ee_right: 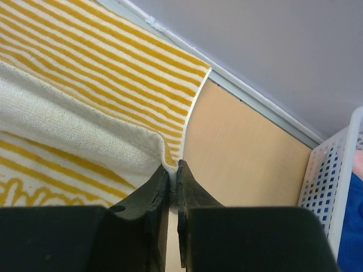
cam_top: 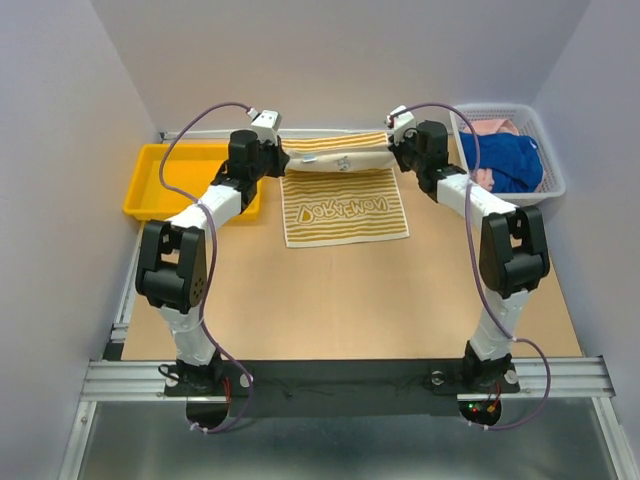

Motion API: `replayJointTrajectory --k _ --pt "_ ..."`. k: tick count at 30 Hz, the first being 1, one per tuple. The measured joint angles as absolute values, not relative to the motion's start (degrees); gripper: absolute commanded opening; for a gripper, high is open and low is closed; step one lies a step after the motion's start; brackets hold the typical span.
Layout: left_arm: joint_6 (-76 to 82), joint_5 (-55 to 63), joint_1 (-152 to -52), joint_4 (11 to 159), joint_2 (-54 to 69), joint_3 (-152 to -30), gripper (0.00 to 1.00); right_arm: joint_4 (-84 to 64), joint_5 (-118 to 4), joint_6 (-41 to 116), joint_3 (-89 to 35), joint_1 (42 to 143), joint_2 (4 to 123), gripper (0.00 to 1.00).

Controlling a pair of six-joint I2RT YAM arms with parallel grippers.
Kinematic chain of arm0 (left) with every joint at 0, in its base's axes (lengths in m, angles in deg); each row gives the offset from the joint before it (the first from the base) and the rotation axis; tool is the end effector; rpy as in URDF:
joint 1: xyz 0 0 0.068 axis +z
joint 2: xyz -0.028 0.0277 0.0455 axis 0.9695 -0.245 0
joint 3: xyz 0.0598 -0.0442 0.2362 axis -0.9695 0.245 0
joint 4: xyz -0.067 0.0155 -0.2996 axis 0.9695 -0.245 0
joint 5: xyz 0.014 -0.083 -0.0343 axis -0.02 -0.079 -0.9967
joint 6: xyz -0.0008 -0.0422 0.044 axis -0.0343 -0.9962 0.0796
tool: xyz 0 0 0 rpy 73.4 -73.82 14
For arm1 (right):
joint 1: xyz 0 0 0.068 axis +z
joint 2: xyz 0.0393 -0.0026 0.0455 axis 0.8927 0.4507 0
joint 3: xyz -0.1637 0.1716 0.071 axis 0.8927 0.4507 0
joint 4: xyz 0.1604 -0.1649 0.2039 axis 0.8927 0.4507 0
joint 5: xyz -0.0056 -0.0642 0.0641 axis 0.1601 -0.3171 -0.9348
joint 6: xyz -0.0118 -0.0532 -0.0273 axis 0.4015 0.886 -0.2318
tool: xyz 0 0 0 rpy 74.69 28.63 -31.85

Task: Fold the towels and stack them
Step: Fold the towel

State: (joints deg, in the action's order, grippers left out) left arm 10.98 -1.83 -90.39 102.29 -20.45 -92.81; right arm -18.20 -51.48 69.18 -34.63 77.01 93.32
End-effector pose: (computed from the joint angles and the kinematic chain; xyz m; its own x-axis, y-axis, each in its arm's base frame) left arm 0.4595 -0.1308 0.2319 -0.1976 -0.0111 -0.9802 0.4632 0.8802 -0.1034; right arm 0.4898 0.1222 0.2141 -0.1825 -0.4756 -0.8605 -0.3854 0.8398 -0.3824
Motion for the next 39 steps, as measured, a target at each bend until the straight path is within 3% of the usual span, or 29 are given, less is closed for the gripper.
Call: replayJointTrajectory --k 20,39 --pt "4.25 1.25 -94.26 99.28 -14.81 -78.28 0.00 -17.83 -53.67 59.30 -16.64 76.97 84.23 0.00" --pt "0.86 5.03 -95.76 92.76 -19.25 -78.23 0.00 -8.89 -54.22 52.51 -16.47 76.99 87.84 0.01"
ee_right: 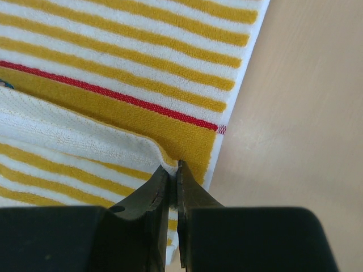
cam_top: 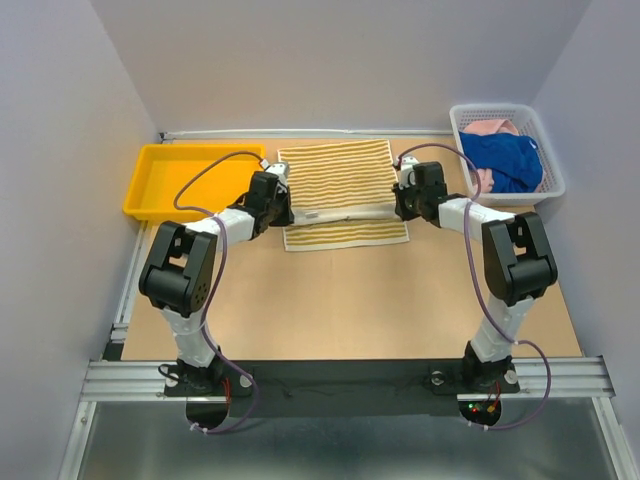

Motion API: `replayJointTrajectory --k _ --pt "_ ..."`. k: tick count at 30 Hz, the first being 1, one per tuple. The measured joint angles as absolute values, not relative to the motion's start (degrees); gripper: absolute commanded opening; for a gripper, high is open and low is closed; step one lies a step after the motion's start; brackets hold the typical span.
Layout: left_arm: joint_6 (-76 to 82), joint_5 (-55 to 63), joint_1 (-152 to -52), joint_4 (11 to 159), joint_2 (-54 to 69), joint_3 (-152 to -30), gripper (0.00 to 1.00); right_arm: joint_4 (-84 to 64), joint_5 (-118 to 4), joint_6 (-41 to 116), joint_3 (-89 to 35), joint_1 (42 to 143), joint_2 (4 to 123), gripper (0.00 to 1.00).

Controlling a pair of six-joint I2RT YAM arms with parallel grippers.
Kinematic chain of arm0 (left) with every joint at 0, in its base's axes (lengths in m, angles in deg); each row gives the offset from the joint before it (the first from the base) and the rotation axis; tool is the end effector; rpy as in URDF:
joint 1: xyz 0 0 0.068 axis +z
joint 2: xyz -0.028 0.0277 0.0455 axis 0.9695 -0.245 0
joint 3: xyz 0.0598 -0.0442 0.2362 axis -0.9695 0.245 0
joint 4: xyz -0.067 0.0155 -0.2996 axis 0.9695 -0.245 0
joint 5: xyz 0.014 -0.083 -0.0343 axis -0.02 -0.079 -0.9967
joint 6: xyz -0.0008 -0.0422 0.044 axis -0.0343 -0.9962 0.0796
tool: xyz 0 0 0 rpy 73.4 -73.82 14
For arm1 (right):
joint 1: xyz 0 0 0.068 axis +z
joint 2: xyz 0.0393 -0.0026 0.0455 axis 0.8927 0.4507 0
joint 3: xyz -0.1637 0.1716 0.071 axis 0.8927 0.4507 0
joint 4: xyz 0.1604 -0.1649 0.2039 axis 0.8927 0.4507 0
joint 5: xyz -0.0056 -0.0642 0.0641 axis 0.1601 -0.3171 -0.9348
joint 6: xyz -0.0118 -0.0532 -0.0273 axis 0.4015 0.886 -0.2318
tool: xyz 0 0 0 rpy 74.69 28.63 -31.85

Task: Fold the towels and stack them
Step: Fold the towel

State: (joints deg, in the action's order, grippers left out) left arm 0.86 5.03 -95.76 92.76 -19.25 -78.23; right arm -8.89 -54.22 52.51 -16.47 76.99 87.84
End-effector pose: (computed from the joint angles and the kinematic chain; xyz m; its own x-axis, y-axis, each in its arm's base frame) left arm 0.3998 -0.1511 0.1254 -0.5998 -0.0322 -0.7995 0.3031 0.9156 -0.2643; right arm 0.4214 0.1074 0.1207 -0.5972 -0.2907 -0.7476 -0.3877 0.9205 -0.0482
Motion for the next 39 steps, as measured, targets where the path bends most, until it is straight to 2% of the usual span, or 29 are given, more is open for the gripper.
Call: replayJointTrajectory --k 19,39 --pt "0.47 7.98 -97.36 90.29 -20.12 -78.67 0.00 -4.32 -53.74 52.46 -18.13 77.03 89.41 0.01" --pt "0.16 12.11 -99.02 87.47 -11.36 -81.62 0.01 -3.49 -50.96 52.79 -19.59 77.05 80.30 0.01"
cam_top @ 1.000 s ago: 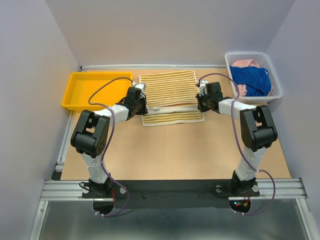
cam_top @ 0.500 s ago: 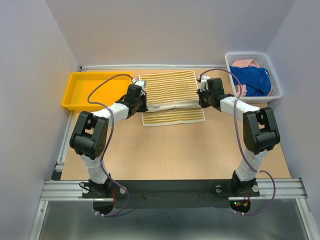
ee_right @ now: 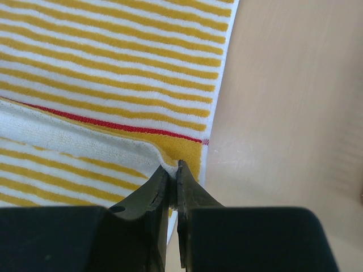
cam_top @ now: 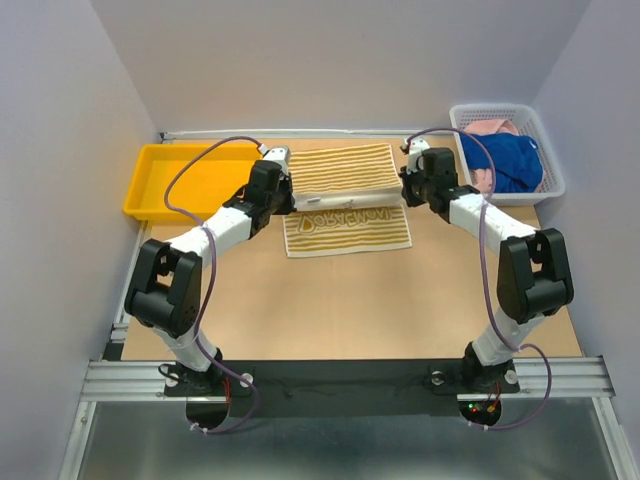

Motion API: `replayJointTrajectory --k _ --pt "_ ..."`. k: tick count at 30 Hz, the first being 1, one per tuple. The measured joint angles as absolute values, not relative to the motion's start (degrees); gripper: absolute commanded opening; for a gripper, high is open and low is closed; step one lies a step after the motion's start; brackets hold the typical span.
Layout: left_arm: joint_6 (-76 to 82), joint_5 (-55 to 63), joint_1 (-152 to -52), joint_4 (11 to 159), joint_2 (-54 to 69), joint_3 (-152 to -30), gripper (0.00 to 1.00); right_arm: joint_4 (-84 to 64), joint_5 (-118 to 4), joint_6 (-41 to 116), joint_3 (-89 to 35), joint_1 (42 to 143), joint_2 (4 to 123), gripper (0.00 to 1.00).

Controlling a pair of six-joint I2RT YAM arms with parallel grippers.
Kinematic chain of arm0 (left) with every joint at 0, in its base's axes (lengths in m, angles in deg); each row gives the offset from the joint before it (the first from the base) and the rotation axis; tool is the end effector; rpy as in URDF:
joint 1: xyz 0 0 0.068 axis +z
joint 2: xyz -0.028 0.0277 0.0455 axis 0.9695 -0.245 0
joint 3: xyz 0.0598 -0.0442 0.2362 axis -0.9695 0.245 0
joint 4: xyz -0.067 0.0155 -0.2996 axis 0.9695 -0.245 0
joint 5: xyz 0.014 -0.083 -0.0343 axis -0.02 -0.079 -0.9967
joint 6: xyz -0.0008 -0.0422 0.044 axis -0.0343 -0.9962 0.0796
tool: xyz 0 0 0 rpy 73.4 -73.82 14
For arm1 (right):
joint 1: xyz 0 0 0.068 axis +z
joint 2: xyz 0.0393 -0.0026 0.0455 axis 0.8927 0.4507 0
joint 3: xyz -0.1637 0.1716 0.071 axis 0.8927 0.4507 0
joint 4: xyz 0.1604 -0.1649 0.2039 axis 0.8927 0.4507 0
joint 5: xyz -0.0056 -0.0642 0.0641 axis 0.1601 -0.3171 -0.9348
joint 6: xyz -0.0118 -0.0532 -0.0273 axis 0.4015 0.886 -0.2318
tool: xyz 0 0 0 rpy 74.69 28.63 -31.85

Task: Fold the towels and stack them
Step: Fold the towel

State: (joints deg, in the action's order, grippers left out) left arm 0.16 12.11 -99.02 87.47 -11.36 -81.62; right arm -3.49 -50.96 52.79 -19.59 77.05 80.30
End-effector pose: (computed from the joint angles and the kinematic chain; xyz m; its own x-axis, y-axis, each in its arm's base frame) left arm 0.3924 -0.1682 0.1939 -0.5015 -0.0555 -0.8634 0.2789 0.9343 -0.2220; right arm 0.4202 0.1050 0.1865 -0.5321 -0.2808 -0.7987 -0.3432 0.9340 -0.0997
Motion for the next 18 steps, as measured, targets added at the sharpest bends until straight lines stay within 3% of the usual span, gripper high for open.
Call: replayJointTrajectory --k 7,9,10,11,12,15,16,18 --pt "-1.52 12.22 -99.55 88.35 -11.86 -77.79 0.08 -3.45 -52.03 51.87 -16.58 77.10 80.32 0.06" --pt "-2.28 12.24 -100.05 88.46 -12.23 -76.35 0.20 -3.38 -52.45 51.26 -15.20 77.10 80.63 0.11" --pt "-2.61 12.27 -100.29 88.52 -12.23 -75.63 0.25 -3.12 -52.64 50.82 -14.61 77.10 80.69 0.20" --pt "-2.96 12.40 -100.62 88.46 -12.23 -74.93 0.41 -2.84 -52.95 50.41 -14.04 77.08 80.69 0.27" --pt "-3.38 12.70 -100.97 88.52 -12.21 -74.12 0.51 -2.33 -53.17 50.04 -13.67 77.05 80.69 0.40" --pt "-4.30 14.01 -101.97 87.71 -11.10 -71.08 0.78 -0.43 -54.39 48.68 -12.66 76.57 80.52 0.55" --pt "-4.69 14.54 -102.30 86.75 -9.76 -69.55 0.80 0.33 -54.94 48.16 -12.09 76.31 80.03 0.62" --pt "-5.41 15.22 -103.17 85.68 -6.70 -67.15 0.80 2.45 -56.53 47.11 -10.85 75.94 78.33 0.66"
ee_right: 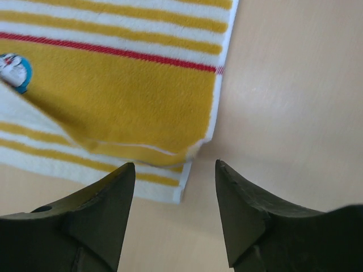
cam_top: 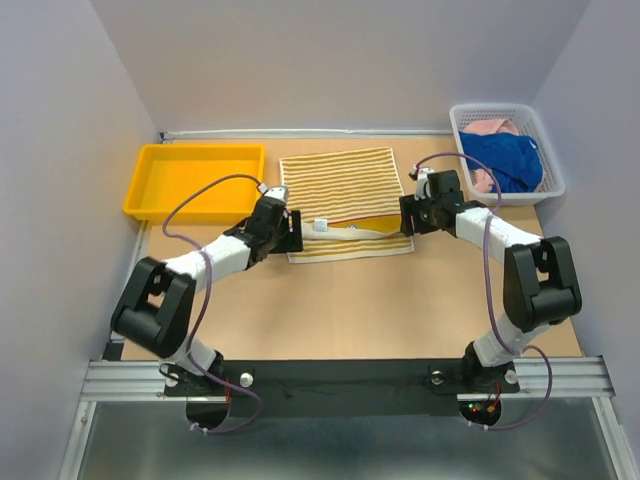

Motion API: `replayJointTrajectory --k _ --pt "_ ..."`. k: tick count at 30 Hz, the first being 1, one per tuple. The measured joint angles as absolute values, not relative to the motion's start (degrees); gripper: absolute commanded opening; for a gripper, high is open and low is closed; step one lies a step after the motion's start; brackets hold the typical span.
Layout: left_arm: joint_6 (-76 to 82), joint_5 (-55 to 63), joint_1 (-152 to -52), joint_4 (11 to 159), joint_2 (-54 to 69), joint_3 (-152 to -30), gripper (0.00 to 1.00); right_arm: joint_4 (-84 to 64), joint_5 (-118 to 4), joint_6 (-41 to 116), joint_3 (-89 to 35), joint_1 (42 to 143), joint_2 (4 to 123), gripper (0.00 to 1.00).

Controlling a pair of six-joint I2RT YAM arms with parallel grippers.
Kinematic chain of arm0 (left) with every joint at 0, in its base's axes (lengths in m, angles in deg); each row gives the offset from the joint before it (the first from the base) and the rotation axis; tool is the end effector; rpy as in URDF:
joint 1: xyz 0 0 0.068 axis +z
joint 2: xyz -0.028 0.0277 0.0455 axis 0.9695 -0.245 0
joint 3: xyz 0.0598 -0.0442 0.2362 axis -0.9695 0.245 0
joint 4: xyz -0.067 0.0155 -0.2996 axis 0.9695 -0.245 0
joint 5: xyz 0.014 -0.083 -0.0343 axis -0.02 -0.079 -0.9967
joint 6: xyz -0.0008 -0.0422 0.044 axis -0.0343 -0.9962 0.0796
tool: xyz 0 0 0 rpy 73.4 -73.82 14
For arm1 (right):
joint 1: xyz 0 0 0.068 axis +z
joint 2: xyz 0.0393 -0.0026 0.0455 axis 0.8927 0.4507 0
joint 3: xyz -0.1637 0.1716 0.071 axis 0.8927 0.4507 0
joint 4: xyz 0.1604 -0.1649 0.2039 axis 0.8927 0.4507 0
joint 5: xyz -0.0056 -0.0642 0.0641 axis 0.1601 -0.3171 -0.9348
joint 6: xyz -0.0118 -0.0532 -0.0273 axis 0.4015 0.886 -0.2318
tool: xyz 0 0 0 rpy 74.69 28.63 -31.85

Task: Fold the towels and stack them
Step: Fold the towel

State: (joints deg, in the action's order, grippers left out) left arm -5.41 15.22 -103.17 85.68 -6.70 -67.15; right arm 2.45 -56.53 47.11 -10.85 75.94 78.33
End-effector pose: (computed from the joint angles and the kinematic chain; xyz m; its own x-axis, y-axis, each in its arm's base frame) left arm 0.3324 -0.1692 0.1279 -0.6642 -0.0402 -0.7465 0.2075 0.9494 -0.2358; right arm 0.3831 0.0925 0.1353 -0.7227 -0.2108 -0.6582 -0.3334 0.9405 0.0648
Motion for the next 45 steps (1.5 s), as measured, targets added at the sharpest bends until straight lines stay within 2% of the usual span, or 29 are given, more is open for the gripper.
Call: replayJointTrajectory --k 5,9,18,20,21,22,27,39,45 --pt "-8.38 16.18 -106.17 83.74 8.88 -62.01 0.81 6.19 -61.36 44.37 -8.44 75.63 69.54 0.67" --pt "-10.46 18.47 -106.15 84.35 15.07 -62.10 0.81 5.75 -64.53 42.71 -9.69 75.83 64.84 0.66" --pt "-12.01 19.98 -106.08 84.22 3.39 -68.53 0.78 5.71 -64.69 39.83 -20.29 80.73 81.70 0.54" --pt "-12.38 20.00 -106.08 83.63 2.91 -68.53 0.77 5.58 -63.94 39.39 -21.38 82.58 85.46 0.50" --pt "-12.54 20.00 -106.08 83.65 2.91 -68.51 0.77 5.56 -63.57 39.35 -21.41 83.44 86.70 0.42" --pt "-12.73 20.02 -106.08 83.78 3.00 -68.48 0.77 5.80 -63.24 39.17 -21.38 84.20 87.64 0.39" --pt "-14.11 20.00 -106.08 84.26 5.30 -65.01 0.75 5.49 -62.22 38.58 -19.15 87.59 88.80 0.37" --pt "-15.51 20.64 -106.08 83.15 12.90 -58.80 0.74 5.58 -62.24 43.37 -3.64 93.01 74.70 0.45" --pt "-15.49 21.73 -106.08 81.51 17.69 -57.75 0.74 6.78 -70.70 47.76 -4.47 94.37 73.57 0.70"
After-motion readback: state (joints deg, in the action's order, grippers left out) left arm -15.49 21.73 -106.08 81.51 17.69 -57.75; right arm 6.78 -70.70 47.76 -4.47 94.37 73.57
